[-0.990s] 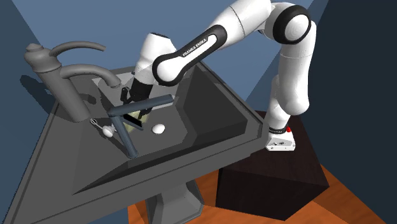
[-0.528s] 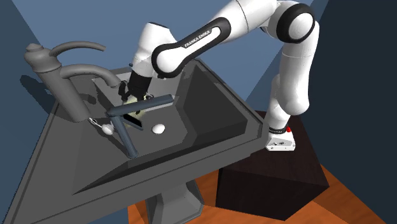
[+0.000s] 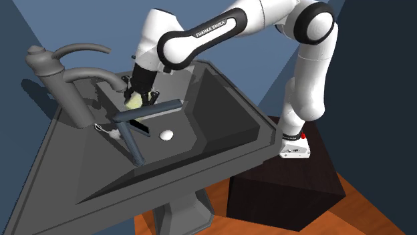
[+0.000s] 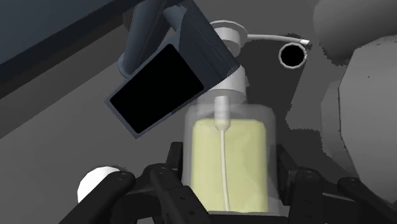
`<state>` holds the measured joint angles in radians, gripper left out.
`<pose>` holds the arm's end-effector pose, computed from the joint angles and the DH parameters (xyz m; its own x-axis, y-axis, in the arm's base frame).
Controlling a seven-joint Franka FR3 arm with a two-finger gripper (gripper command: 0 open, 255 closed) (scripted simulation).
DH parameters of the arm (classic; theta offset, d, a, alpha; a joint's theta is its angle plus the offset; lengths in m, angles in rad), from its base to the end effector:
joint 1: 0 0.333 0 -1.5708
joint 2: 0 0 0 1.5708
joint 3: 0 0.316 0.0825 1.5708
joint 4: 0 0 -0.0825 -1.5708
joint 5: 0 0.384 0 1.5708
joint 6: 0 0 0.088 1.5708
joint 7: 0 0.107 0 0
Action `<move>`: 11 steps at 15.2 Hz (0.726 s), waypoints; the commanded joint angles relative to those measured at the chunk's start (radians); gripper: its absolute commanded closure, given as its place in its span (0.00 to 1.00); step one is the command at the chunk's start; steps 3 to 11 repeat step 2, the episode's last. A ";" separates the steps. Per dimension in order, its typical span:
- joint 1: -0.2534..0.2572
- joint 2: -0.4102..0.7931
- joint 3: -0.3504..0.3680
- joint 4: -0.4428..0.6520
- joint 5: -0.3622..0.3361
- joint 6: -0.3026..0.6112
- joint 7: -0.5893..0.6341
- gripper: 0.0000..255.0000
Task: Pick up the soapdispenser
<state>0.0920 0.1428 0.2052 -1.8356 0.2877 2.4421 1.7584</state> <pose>0.6117 0.1813 0.5031 -0.0028 -0.9326 -0.3608 -0.9250 0.1395 -0.3534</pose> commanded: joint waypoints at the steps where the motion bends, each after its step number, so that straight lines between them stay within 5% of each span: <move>1: -0.003 -0.004 -0.003 0.013 -0.004 -0.012 0.004 1.00; 11: -0.003 -0.004 -0.003 0.013 -0.004 -0.012 0.004 1.00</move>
